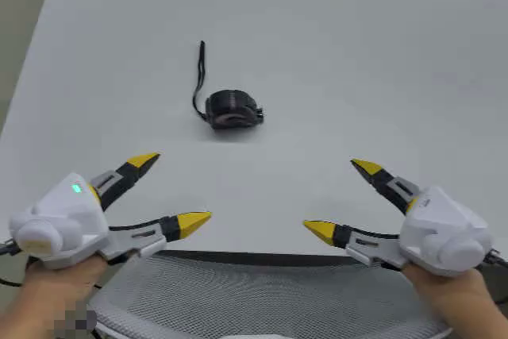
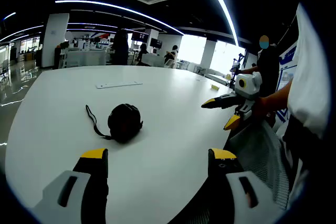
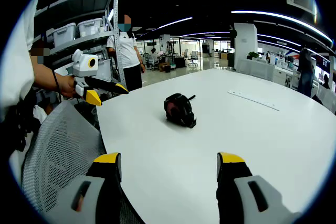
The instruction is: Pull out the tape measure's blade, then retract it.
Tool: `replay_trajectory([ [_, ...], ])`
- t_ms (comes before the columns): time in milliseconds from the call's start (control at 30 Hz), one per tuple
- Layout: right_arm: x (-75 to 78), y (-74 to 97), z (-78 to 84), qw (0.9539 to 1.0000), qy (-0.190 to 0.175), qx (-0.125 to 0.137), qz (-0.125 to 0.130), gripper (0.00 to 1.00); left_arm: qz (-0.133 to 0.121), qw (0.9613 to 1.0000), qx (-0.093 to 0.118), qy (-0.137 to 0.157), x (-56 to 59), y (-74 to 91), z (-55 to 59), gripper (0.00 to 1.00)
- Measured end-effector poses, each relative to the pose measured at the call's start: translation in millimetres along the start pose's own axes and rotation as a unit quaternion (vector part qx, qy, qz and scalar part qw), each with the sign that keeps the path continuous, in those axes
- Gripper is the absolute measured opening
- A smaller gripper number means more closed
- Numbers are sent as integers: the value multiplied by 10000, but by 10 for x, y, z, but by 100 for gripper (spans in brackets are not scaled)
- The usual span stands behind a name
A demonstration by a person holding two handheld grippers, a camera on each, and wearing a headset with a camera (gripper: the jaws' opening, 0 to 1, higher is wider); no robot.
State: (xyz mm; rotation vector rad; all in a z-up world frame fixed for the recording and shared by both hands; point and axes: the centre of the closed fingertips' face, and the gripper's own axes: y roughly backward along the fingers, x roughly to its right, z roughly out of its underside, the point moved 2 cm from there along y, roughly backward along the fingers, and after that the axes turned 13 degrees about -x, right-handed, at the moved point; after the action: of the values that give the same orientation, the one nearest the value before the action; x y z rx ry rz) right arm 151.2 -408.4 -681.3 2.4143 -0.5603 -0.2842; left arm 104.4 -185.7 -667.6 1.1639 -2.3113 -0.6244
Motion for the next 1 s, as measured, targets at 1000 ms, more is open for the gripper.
replay_trajectory([
  [1000, 34, 20, -11, 10000, -27, 61, 56, 75, 17, 10000, 26, 14, 43, -6, -60, 76],
])
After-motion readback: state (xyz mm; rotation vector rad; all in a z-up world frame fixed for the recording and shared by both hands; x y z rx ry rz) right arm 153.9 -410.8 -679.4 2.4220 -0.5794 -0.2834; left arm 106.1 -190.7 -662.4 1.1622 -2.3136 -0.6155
